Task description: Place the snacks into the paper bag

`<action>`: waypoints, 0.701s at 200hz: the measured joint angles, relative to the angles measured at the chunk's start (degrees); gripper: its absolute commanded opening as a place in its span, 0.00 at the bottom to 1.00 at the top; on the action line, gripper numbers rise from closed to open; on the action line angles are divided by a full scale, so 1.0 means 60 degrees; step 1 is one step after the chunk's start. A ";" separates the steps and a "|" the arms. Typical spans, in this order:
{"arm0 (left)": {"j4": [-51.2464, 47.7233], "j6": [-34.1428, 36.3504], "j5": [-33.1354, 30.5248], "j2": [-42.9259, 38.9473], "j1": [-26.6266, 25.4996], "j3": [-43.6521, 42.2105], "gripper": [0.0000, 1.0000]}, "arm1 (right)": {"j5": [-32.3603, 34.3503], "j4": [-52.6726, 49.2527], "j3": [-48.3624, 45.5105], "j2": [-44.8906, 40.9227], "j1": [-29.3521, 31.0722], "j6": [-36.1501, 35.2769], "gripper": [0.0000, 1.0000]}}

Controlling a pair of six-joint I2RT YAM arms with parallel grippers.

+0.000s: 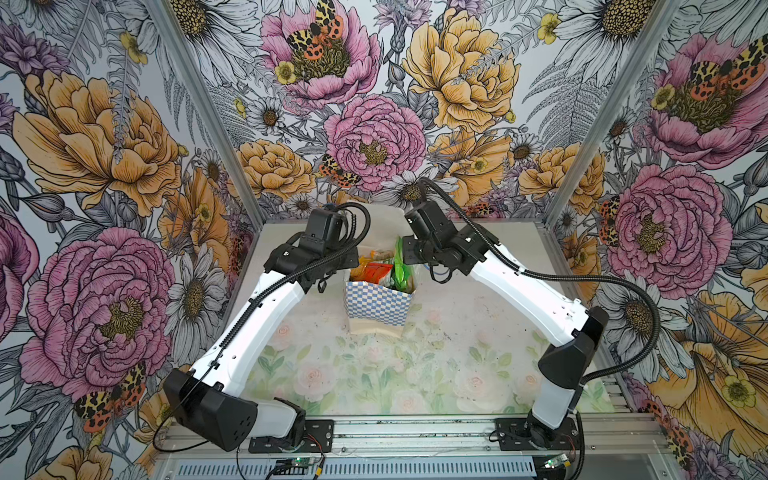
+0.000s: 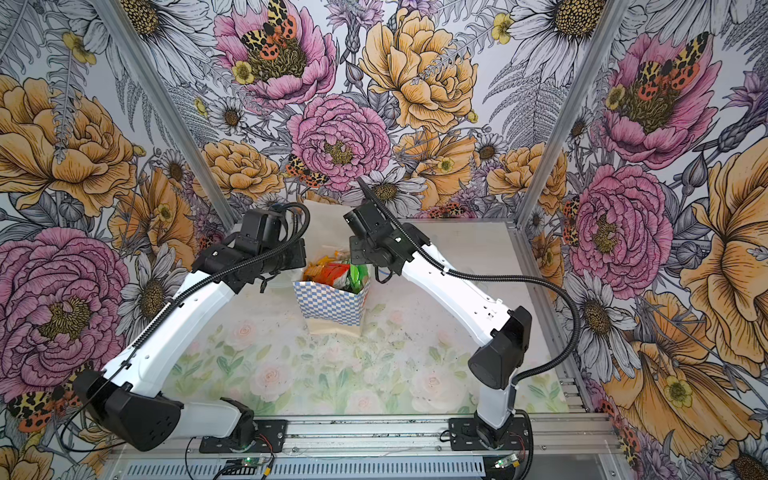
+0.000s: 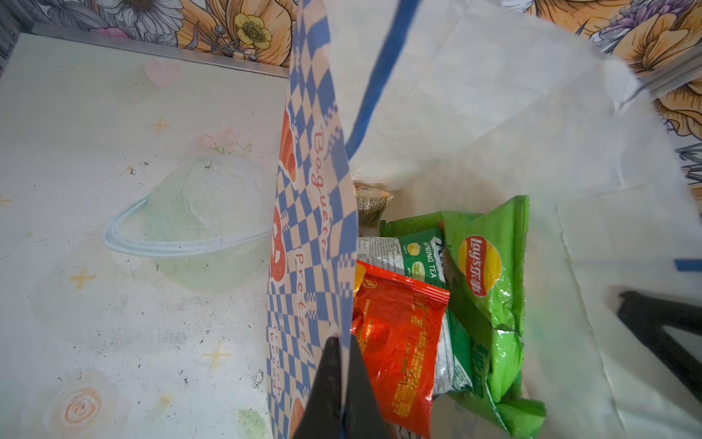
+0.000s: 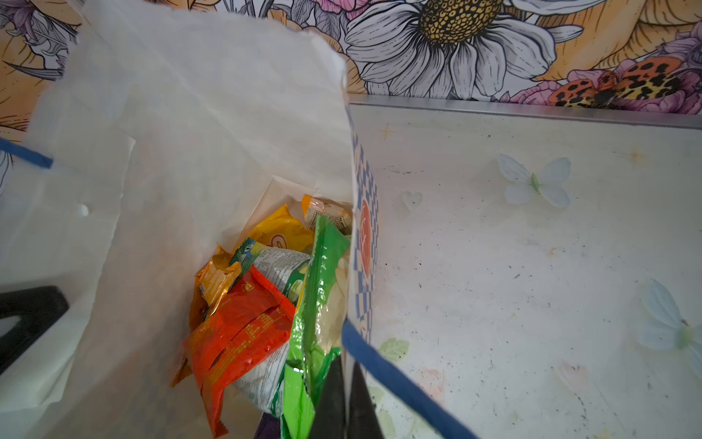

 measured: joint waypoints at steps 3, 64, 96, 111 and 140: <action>0.0000 -0.0040 -0.0076 0.0073 -0.0120 0.0073 0.00 | -0.0029 0.0022 -0.0127 -0.0142 -0.0058 0.0000 0.00; 0.0805 -0.0707 -0.0994 0.1177 -0.2619 0.0656 0.00 | -0.0353 0.0259 -0.2736 -0.3013 -0.1752 0.0146 0.00; 0.0958 -0.1075 -0.1577 0.1428 -0.3417 0.0681 0.00 | -0.0335 0.0368 -0.3840 -0.3916 -0.2237 0.0299 0.00; 0.0958 -0.1246 -0.1832 0.1486 -0.3694 0.0681 0.00 | -0.0350 0.0481 -0.4248 -0.4109 -0.2273 0.0357 0.00; 0.0958 -0.1512 -0.2211 0.1555 -0.4054 0.0667 0.00 | -0.0510 0.0954 -0.5049 -0.4171 -0.2273 0.0437 0.00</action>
